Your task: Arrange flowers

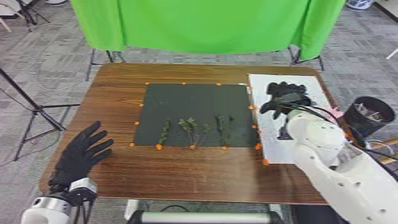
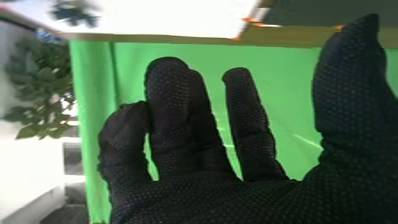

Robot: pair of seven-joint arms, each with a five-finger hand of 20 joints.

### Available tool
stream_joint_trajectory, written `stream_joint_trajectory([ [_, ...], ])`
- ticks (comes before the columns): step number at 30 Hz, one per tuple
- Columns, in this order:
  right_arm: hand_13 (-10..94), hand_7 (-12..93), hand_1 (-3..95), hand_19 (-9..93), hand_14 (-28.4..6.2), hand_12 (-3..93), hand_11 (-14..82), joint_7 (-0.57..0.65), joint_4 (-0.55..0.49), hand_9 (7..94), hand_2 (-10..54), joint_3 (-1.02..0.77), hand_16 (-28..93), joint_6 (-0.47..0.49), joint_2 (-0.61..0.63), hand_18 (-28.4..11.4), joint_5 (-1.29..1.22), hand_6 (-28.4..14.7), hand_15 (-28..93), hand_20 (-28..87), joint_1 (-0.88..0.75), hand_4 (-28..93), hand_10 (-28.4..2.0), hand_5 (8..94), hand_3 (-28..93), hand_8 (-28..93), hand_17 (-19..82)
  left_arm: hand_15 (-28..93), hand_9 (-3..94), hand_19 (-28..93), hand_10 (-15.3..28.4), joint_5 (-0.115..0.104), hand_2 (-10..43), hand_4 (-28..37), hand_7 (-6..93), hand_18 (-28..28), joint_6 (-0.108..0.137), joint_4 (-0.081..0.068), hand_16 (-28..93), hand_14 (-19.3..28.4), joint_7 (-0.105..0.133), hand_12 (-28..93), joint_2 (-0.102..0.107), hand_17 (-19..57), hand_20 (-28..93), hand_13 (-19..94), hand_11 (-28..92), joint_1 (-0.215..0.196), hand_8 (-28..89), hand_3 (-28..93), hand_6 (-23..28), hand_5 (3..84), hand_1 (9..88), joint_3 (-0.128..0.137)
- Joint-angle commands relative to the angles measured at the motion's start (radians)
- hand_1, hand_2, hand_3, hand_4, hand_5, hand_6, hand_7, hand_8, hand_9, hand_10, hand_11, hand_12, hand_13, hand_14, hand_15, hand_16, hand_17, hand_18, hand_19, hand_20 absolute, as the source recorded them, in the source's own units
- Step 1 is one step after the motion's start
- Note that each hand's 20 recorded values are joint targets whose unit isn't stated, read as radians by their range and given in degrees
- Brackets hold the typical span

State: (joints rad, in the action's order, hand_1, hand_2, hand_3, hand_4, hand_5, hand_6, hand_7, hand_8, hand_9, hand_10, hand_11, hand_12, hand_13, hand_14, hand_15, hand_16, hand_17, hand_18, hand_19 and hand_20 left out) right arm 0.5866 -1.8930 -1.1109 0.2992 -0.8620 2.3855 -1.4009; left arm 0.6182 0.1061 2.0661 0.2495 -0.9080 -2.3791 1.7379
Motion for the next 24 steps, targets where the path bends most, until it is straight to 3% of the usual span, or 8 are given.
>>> stream_joint_trajectory([
  [1,43,39,25.0,84,-14.0,26.8,35.1,-0.025,-0.007,36.7,-9.5,-0.063,19,-0.01,0.077,-24.0,0.024,-3.0,78,52,-0.079,-21,-16.5,34.1,87,-15,23,31,24.2,43,11.9,-0.01,-4.0,-23.9,21.6,22.4,0.014,0.008,1,16.3,0.011,17,0.004,-9.1,10,22,19,-0.013,-11,70,2.3,25.3,26.0,0.006],
  [6,44,40,24.9,83,-13.8,26.5,35.4,-0.106,-0.004,37.5,-9.5,-0.123,19,0.022,0.113,-23.7,0.028,-3.0,78,52,-0.125,-23,-15.9,35.1,87,-15,22,31,24.2,43,11.9,-0.01,-4.0,-24.0,21.6,22.3,0.017,0.009,0,16.4,0.012,17,0.005,-9.1,10,22,19,-0.017,-11,70,2.3,25.3,26.0,0.005],
  [10,45,38,25.5,82,-13.2,24.1,32.8,-0.155,0.006,42.1,-9.5,-0.148,20,0.015,0.132,-23.4,0.041,-2.8,78,53,-0.151,-23,-11.4,40.8,88,-16,22,31,24.2,43,11.9,-0.013,-3.9,-24.0,21.5,22.4,0.022,0.014,0,16.4,0.012,17,0.003,-9.2,10,22,19,-0.028,-11,70,2.3,25.3,26.0,0.013],
  [12,45,38,25.8,82,-13.1,23.4,31.8,-0.143,0.016,43.5,-9.5,-0.142,20,0.017,0.139,-23.2,0.041,-1.9,78,53,-0.144,-23,-10.6,42.2,88,-16,22,31,24.2,43,11.8,-0.013,-4.0,-24.0,21.5,22.4,0.023,0.015,1,16.4,0.011,17,0.003,-9.1,10,22,19,-0.027,-11,70,2.3,25.3,26.0,0.013],
  [24,46,36,26.6,81,-12.5,22.5,29.3,-0.135,0.025,44.5,-9.5,-0.13,21,0.052,0.162,-22.6,0.045,-2.3,77,53,-0.147,-24,-10.9,44.5,89,-16,21,31,24.2,43,11.9,-0.012,-3.8,-24.0,21.4,22.4,0.021,0.014,0,16.4,0.012,17,0.004,-9.2,10,22,19,-0.023,-11,70,2.4,25.4,26.1,0.011],
])
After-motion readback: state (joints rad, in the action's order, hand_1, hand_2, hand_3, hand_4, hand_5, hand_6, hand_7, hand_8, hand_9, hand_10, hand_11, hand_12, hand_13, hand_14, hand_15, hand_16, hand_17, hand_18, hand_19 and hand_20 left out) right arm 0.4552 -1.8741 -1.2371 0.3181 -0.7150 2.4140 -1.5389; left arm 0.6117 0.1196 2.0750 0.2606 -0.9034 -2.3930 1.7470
